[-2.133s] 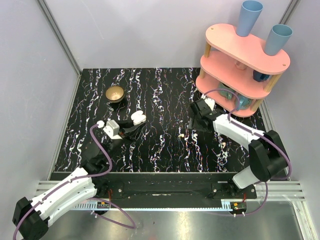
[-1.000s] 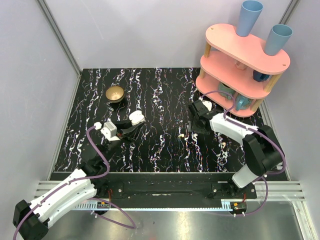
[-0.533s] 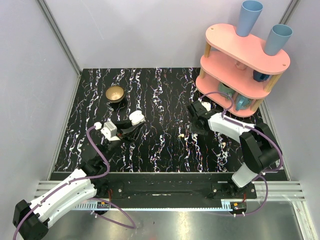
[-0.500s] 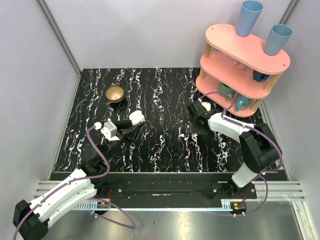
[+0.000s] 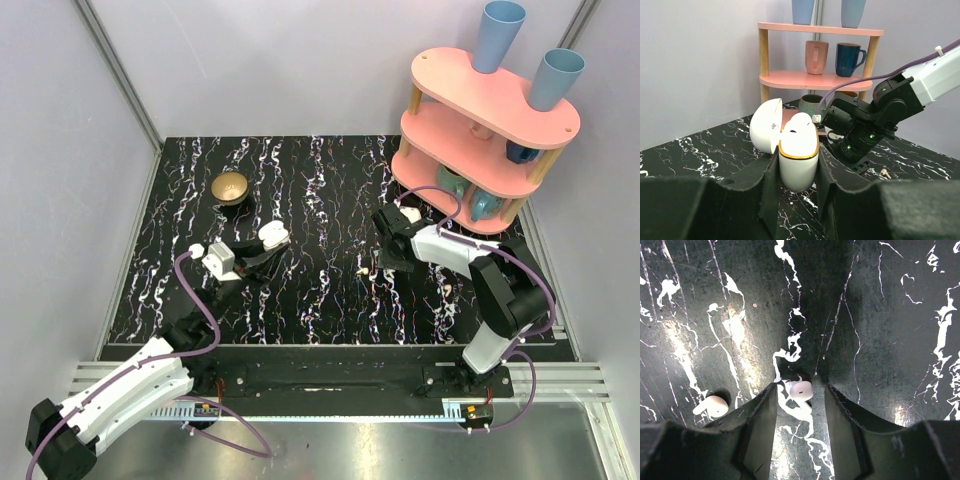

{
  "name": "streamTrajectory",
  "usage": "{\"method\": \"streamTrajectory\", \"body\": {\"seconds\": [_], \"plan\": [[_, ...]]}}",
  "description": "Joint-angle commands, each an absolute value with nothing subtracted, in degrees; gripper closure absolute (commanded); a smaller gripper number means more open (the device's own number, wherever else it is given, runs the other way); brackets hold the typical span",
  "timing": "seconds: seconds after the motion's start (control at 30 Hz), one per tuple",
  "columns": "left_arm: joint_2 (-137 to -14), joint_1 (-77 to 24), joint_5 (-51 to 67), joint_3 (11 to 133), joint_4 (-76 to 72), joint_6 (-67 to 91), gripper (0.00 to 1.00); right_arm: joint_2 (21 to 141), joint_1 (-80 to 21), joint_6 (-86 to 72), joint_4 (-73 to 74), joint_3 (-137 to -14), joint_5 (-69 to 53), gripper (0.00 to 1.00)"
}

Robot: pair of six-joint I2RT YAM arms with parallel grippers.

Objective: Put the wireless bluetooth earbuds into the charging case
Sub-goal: Pick up the left earbud from the center of the board.

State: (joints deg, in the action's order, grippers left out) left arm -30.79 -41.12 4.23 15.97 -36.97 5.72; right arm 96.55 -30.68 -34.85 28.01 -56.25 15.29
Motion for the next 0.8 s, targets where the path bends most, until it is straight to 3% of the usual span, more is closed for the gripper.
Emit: {"method": "streamTrajectory", "body": {"seconds": [0.0, 0.77], "plan": [[-31.0, -40.8, 3.0, 16.7, -40.0, 4.7, 1.0, 97.4, -30.3, -35.1, 26.5, -58.1, 15.2, 0.51], [-32.8, -40.8, 2.9, 17.2, -40.6, 4.2, 1.0, 98.4, -30.3, -34.3, 26.5, -57.4, 15.5, 0.56]]}}
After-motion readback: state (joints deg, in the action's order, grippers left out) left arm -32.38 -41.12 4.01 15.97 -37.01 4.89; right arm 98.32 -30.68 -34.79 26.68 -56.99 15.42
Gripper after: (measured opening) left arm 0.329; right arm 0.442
